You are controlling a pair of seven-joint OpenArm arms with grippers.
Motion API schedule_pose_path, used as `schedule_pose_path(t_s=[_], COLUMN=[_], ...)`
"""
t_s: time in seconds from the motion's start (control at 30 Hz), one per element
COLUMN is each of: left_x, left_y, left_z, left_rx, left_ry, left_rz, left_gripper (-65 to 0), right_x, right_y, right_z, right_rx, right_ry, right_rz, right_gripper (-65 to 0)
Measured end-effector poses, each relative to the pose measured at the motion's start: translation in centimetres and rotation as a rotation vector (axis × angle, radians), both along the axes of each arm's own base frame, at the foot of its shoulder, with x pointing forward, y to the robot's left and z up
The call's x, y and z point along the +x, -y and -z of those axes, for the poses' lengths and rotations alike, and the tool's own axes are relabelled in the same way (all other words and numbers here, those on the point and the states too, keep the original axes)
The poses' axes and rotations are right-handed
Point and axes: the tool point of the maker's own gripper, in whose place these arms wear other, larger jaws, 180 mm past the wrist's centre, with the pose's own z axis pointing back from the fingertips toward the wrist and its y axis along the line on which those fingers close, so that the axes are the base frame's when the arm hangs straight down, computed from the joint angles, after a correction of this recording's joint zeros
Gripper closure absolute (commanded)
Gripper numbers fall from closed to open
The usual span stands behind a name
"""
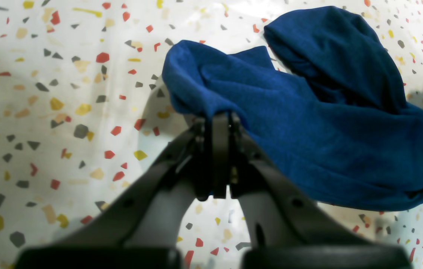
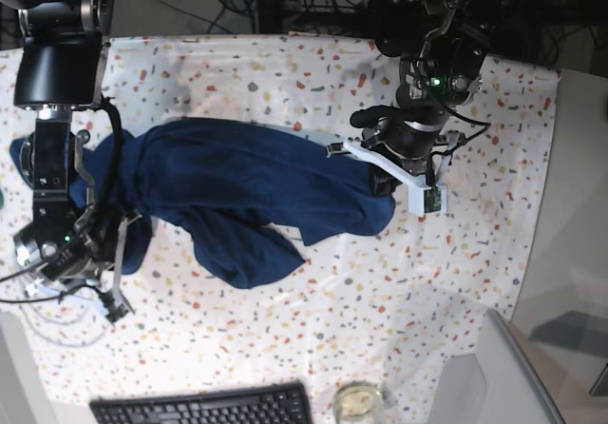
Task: Layout the t-shirt on the table in an organized manner, then fold the t-shirt properly
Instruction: 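Drag the held fabric with the right gripper away from the left gripper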
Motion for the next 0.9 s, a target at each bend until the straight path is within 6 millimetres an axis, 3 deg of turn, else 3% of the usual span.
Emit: schedule_pose_path(t_s=[0.17, 0.27, 0.37, 0.5, 0.6, 0.67, 0.83, 0.9], left_x=[-0.7, -0.9, -1.0, -1.1, -1.1, -1.2, -1.0, -1.0], left_y=[-0.3, -0.4, -0.7, -0.6, -0.7, -0.4, -0.6, -0.7], left_z=[0.6, 0.8, 0.8, 0.9, 0.9, 1.0, 0.9, 0.9], left_rx=[0.002, 0.004, 0.014, 0.011, 0.013, 0.008, 0.012, 0.013], left_ry=[-0.020, -0.030, -0.028, -0.032, -0.031, -0.036, -0.030, -0.029], left_rz=[-0.010, -0.013, -0.012, -0.009, -0.014, -0.002, -0.010, -0.010], left_gripper=[0.0, 0.0, 0.0, 0.0, 0.0, 0.0, 0.0, 0.0], right_x=[-3.8, -6.8, -9.8, -10.8, -10.6, -11.0, -11.0, -11.3], right_y=[3.1, 3.8, 2.0, 0.4, 0.7, 1.4, 1.2, 1.3], right_z=[-1.3, 0.4, 5.2, 9.7, 11.0, 11.2, 11.2, 11.3], right_rx=[-0.108, -0.076, 0.021, 0.133, 0.163, 0.153, 0.158, 0.156], right_ry=[0.027, -0.009, -0.101, -0.173, -0.179, -0.189, -0.189, -0.194], right_rz=[0.012, 0.050, 0.040, 0.062, 0.074, 0.092, 0.090, 0.090], right_gripper=[-43.2, -45.0, -45.3, -45.3, -44.7, -38.0, -0.3, -0.5])
